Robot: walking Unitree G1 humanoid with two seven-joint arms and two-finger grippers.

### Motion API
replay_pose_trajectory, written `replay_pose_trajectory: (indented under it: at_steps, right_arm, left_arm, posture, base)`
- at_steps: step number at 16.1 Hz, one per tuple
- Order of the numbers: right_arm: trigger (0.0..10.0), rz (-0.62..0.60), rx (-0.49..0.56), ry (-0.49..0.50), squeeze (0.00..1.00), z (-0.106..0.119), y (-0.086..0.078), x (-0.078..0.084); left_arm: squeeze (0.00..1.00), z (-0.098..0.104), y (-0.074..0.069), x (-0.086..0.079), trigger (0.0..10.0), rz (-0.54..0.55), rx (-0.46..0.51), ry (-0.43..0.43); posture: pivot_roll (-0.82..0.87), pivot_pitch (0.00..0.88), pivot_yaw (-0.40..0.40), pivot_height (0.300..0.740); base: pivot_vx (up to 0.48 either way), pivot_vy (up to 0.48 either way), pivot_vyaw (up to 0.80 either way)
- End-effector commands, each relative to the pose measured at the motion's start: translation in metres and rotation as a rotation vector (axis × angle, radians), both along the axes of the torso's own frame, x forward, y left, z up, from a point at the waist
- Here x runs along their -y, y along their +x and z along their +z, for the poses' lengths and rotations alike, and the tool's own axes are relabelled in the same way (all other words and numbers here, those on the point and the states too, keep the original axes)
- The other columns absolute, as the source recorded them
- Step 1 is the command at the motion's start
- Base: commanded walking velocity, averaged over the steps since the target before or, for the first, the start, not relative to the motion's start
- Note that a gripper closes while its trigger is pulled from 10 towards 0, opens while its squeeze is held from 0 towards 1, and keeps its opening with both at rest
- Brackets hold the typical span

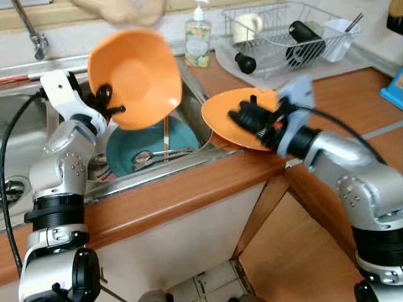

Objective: Kitchen organization

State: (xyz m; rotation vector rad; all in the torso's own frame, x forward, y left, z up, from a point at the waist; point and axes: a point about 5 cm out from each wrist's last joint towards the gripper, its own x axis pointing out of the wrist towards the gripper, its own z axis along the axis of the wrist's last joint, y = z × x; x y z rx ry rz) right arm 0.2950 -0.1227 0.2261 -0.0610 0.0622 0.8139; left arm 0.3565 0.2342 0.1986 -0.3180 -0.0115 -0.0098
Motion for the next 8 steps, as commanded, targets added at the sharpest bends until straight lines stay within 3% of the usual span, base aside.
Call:
replay_pose_trajectory:
  at_steps: [1, 8]
  right_arm:
    - [10.0, 0.037, 0.036, -0.037, 0.0, 0.002, -0.005, -0.003]
    - [10.0, 0.105, 0.029, -0.142, 0.0, -0.012, -0.014, -0.007]
  left_arm:
    - [0.0, 0.004, 0.003, 0.002, 0.0, -0.003, -0.004, 0.017]
    - [0.0, -0.035, 0.007, 0.017, 0.0, -0.069, -0.241, 0.014]
  posture:
    - [-0.11, 0.0, 0.023, 0.74]
    - [-0.12, 0.0, 0.035, 0.74]
  base:
    - [0.0, 0.0, 0.0]
    - [0.0, 0.0, 0.0]
